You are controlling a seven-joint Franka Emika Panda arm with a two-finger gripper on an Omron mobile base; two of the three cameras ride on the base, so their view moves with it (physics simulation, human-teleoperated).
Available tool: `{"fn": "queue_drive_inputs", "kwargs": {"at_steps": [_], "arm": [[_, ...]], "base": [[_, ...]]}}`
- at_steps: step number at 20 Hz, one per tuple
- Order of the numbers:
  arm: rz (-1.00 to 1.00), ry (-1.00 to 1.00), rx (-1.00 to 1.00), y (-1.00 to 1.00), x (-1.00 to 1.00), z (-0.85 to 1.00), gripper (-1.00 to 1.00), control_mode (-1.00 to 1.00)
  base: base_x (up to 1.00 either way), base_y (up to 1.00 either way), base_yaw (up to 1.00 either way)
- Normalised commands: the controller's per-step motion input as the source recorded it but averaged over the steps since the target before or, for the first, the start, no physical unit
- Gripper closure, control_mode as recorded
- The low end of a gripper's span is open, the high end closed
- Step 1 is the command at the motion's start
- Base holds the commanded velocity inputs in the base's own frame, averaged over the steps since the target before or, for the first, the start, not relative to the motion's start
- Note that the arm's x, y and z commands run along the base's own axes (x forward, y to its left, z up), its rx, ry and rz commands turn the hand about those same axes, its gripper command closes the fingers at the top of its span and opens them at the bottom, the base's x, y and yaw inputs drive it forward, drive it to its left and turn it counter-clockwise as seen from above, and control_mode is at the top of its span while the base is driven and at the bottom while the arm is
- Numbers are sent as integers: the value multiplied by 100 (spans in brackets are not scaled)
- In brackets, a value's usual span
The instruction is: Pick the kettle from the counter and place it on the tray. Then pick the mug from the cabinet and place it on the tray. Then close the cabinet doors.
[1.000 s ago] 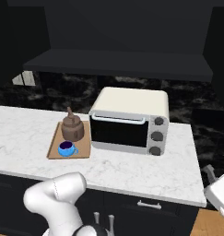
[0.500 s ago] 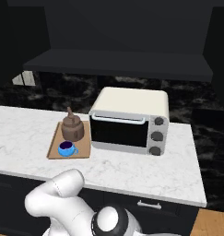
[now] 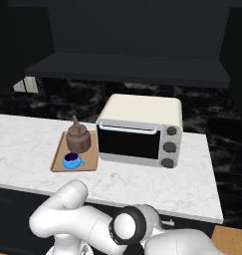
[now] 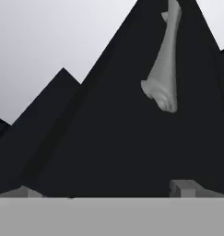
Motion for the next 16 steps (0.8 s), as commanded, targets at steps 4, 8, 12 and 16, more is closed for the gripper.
{"fn": "queue_drive_inputs", "kwargs": {"at_steps": [4, 8, 12, 16], "arm": [[5, -33, -27, 65, -5, 45, -100, -100], [0, -27, -27, 91, -1, 36, -100, -100], [0, -16, -24, 100, 1, 28, -100, -100], [-3, -11, -21, 100, 7, 25, -100, -100]], "base": [[0, 0, 0], [0, 0, 0], [0, 0, 0], [0, 0, 0]]}}
